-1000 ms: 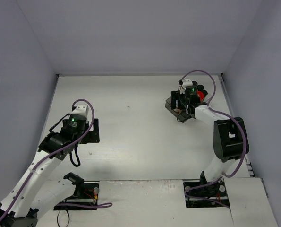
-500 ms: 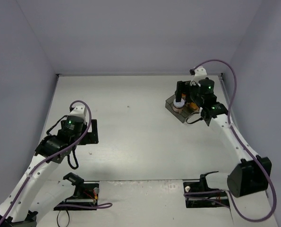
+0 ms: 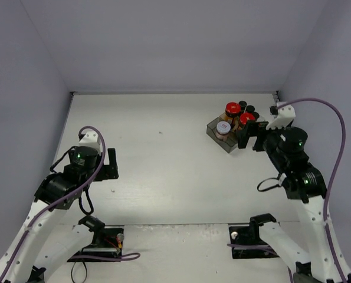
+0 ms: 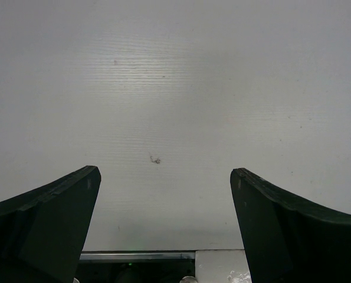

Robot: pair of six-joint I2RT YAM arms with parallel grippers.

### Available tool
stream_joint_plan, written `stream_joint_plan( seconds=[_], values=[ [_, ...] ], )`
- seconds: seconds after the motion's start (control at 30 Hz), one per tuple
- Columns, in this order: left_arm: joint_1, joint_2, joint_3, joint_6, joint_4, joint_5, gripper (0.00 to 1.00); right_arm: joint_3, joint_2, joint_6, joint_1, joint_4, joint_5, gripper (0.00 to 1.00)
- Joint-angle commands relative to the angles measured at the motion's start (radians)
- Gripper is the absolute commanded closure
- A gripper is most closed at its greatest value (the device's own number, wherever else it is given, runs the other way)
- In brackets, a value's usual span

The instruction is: Organize the condiment bottles

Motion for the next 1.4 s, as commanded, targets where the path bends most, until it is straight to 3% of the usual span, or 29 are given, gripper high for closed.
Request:
stream_joint_plan(
  seconds=[0.0, 0.4, 0.77, 1.37],
  values=[
    [0.010, 0.007, 0.059, -0.007, -0.008, -0.053, 0.03, 0.025, -0.063, 0.047, 0.001, -0.099, 0.036, 0.00],
    [0.010, -0.026, 0.053, -0.052, -0.037, -0.122, 0.03, 0.149, -0.186, 0.045, 0.030, -0.283, 0.081, 0.00],
    [0.010, -0.040, 0.033, -0.093, -0.048, -0.139, 0.03, 0.140, -0.293, 0.082, 0.063, -0.334, 0.106, 0.00],
    [0.010, -0.055, 0.014, -0.142, -0.086, -0.151, 0.03, 0.174, -0.299, 0.120, 0.106, -0.415, 0.170, 0.00]
  ],
)
